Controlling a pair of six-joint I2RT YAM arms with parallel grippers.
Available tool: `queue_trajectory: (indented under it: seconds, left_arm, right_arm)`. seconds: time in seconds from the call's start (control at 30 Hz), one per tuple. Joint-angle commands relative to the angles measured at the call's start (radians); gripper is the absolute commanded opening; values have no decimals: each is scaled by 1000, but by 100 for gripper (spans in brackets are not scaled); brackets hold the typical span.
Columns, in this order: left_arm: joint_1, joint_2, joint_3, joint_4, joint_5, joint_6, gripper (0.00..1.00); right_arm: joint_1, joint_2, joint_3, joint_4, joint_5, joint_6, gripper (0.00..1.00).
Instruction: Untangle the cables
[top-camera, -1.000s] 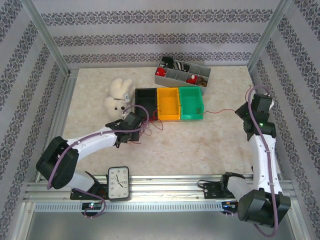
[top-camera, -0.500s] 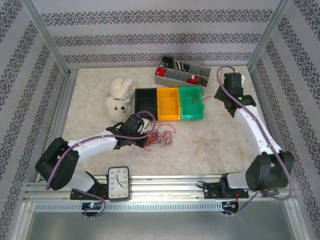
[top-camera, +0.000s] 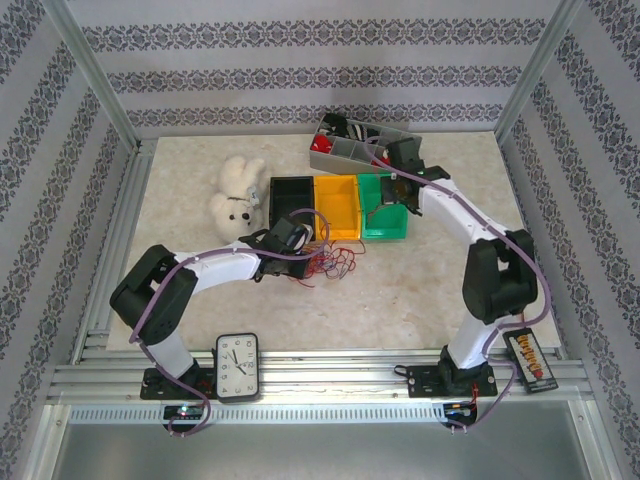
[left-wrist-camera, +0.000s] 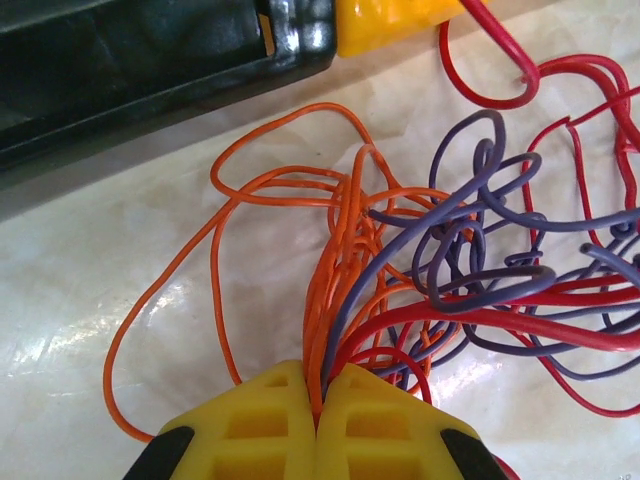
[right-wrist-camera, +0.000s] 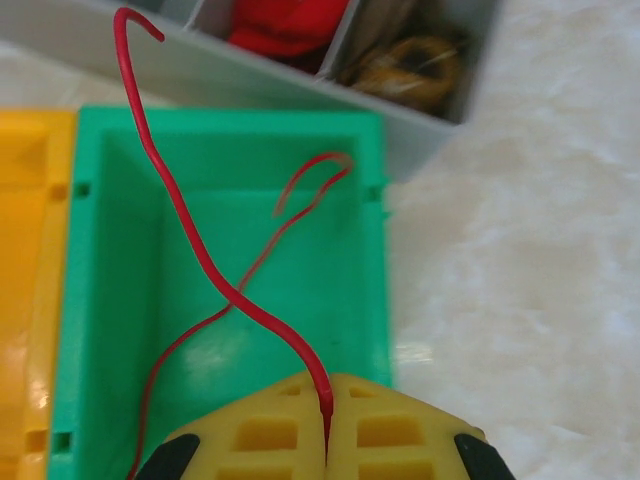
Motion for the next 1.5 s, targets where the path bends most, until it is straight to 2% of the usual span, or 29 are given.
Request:
queue_trajectory:
  seconds: [0.0,0.17,0.33,0.43,0.53,0.8,0.93,1.27,1.47]
  left_arm:
    - [-6,5,-2,3,-27,-24,0]
    - [-6,10,7,-10,-33,-20,0]
    - [-6,18,11,-20,-41,-30,0]
    - [-6,22,17,-23,-41,-29,0]
    - [-6,37,31,-31,-30,-25,0]
    - [-6,62,48,-46,-18,-23,0]
    - [-6,59,42,-47,-22,-24,0]
    - [-6,92,65,-53,0,-17,0]
    - [-6,100,72,-58,7,-14,0]
  right_arm:
    - [-4,52,47,-23,-111,-25,0]
    - [-25,134,98,-67,-125,11,0]
    - [-32,141,90,-84,-72,13,0]
    - [-32,65,4,14,-84,10,0]
    - [-34,-7,-54,108,-147,5,0]
    - [-34,-71,-89,258,-239,21,0]
    - [-33,-88,-106,230,-229,21,0]
    - [-28,-240,-311,160,-118,14,0]
    - [-28,-222,-318,101,-75,24,0]
